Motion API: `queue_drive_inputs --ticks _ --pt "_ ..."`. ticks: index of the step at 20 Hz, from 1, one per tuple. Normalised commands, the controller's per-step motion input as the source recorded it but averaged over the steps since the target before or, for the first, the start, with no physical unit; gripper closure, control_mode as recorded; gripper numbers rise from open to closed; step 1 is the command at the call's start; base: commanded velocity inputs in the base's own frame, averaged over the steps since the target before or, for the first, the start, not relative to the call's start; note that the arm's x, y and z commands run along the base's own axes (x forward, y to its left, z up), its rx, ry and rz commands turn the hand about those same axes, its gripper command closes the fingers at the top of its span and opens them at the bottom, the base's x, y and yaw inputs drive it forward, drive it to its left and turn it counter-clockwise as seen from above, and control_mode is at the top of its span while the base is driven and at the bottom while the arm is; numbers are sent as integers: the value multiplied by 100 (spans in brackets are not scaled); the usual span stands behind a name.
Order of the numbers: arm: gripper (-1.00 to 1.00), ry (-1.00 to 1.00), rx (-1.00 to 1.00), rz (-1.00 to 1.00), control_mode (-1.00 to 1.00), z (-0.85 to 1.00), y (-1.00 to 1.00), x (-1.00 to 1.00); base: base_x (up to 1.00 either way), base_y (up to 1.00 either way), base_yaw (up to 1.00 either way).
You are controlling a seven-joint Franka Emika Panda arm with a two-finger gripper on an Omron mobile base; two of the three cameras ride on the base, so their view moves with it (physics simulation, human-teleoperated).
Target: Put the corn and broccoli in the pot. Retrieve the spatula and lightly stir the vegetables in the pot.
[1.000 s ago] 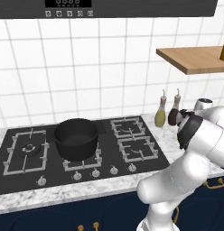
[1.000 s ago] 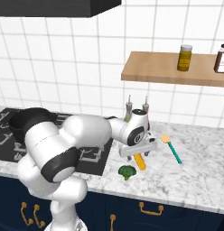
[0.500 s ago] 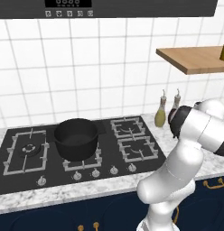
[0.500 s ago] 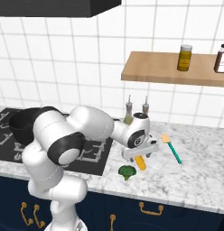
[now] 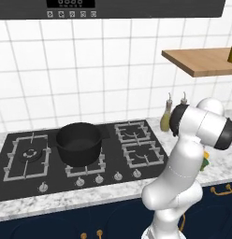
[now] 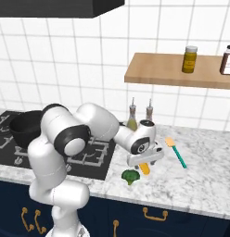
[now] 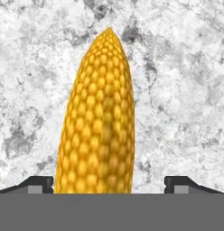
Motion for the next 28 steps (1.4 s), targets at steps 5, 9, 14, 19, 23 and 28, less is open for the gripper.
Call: queue_drive_inputs --ticks 5,9,14,19,23,28 --pt "100 0 0 2 -100 -17 0 0 0 0 0" --pt "100 -11 0 0 -100 0 15 -18 0 0 0" --pt "100 -17 2 0 -100 32 65 -22 0 0 0" --pt "100 -7 9 7 -100 78 100 -8 0 0 0" --pt "100 -6 12 14 -100 69 100 -17 0 0 0" --pt "100 -1 16 12 -100 62 100 -1 0 0 0"
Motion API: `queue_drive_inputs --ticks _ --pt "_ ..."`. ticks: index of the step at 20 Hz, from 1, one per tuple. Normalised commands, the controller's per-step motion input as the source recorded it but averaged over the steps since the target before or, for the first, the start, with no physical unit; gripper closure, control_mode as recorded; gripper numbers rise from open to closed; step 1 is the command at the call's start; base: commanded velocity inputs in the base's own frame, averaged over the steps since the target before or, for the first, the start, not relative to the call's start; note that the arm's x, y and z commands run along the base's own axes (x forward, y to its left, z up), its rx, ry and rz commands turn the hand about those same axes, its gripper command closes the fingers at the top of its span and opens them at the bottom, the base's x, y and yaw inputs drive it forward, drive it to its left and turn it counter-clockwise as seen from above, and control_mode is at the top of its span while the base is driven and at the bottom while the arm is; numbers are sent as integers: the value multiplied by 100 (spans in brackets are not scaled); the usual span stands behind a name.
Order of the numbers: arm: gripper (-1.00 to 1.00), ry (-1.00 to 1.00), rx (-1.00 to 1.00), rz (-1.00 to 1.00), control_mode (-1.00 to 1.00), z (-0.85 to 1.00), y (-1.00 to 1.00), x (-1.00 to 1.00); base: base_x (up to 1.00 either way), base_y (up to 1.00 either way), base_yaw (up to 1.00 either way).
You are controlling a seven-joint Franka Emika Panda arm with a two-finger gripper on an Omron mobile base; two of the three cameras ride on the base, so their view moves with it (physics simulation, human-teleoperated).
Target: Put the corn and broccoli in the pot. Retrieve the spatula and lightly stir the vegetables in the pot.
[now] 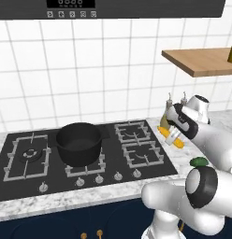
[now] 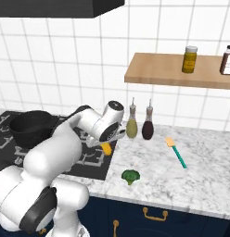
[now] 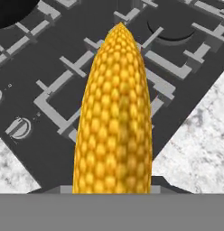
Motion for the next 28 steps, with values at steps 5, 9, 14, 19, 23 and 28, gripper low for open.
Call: queue_drive_inputs --ticks 5,9,14,19,23,28 --pt "100 -3 21 19 -100 52 100 12 0 0 0" --pt "100 0 18 13 -100 32 100 40 0 0 0" --pt "100 -6 15 12 -100 24 100 39 0 0 0" --pt "100 -13 13 7 -100 7 100 35 0 0 0" --pt "100 -14 0 0 -100 0 100 20 0 0 0" --pt "100 -9 0 0 -100 14 90 16 0 0 0"
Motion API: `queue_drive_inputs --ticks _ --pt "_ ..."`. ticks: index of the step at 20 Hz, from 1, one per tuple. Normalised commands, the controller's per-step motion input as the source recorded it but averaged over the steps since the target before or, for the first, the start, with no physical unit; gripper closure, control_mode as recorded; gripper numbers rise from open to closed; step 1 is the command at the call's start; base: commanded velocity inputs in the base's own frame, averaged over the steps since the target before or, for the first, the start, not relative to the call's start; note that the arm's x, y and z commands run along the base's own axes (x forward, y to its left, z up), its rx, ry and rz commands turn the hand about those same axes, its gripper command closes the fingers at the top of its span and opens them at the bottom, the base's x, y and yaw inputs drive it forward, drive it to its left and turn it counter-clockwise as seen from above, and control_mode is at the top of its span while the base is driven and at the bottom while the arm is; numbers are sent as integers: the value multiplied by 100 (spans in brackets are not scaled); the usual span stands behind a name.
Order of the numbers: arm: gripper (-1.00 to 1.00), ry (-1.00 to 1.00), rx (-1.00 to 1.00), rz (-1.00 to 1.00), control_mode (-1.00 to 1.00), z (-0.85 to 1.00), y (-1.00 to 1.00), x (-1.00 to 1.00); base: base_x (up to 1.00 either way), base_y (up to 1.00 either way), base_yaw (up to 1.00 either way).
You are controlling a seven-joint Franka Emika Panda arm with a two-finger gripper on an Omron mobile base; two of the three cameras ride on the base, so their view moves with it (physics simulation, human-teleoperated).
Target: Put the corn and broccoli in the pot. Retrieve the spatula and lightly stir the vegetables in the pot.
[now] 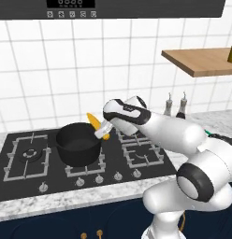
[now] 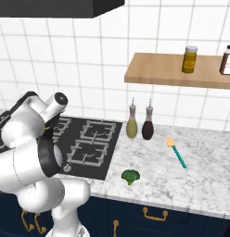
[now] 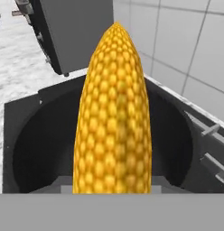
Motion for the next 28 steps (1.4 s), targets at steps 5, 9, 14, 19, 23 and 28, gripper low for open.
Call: queue_drive_inputs --ticks 5,9,14,19,23,28 --pt "100 -6 -7 0 -100 28 62 1 0 0 0" --pt "100 -2 -12 0 -100 6 42 13 0 0 0" --pt "100 6 -5 0 -100 0 16 33 0 0 0" --pt "100 9 -1 0 -100 -9 0 1 0 0 0" --pt "100 1 0 0 -100 -36 0 6 0 0 0" --pt "100 1 -3 0 -100 -32 3 24 0 0 0"
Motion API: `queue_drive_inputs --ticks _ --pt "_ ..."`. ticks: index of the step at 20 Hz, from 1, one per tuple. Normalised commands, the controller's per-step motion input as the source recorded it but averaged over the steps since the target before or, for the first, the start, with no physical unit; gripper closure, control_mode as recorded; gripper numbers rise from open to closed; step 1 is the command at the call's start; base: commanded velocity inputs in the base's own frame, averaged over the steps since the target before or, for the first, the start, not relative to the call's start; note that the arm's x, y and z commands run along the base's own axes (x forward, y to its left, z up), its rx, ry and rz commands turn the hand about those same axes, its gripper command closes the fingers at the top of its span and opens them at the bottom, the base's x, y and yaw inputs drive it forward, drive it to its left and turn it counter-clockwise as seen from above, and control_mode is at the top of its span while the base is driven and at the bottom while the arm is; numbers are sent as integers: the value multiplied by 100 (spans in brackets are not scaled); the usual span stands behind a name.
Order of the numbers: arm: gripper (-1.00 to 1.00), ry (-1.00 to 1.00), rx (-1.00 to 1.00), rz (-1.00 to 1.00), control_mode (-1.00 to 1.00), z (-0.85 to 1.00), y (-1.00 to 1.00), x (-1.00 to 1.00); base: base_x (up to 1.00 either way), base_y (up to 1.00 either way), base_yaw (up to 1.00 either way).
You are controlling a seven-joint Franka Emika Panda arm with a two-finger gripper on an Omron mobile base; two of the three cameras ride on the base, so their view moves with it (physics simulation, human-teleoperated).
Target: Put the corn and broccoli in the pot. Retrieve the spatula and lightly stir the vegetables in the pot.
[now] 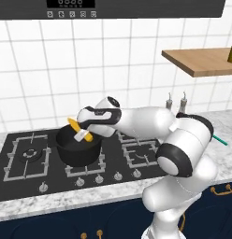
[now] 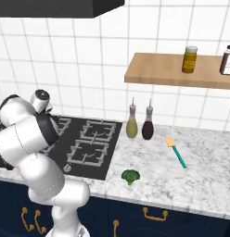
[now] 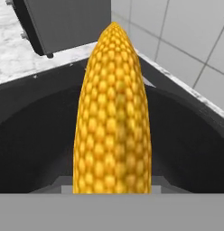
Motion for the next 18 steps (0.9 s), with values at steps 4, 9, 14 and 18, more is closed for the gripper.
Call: queue_drive_inputs --ticks 4,9,14,18 --pt "100 0 -2 0 -100 -19 27 5 0 0 0" --pt "100 0 -2 0 -100 -11 4 11 0 0 0" --pt "100 3 -2 0 -100 -9 2 22 0 0 0" --pt "100 2 -2 0 -100 -16 3 17 0 0 0"
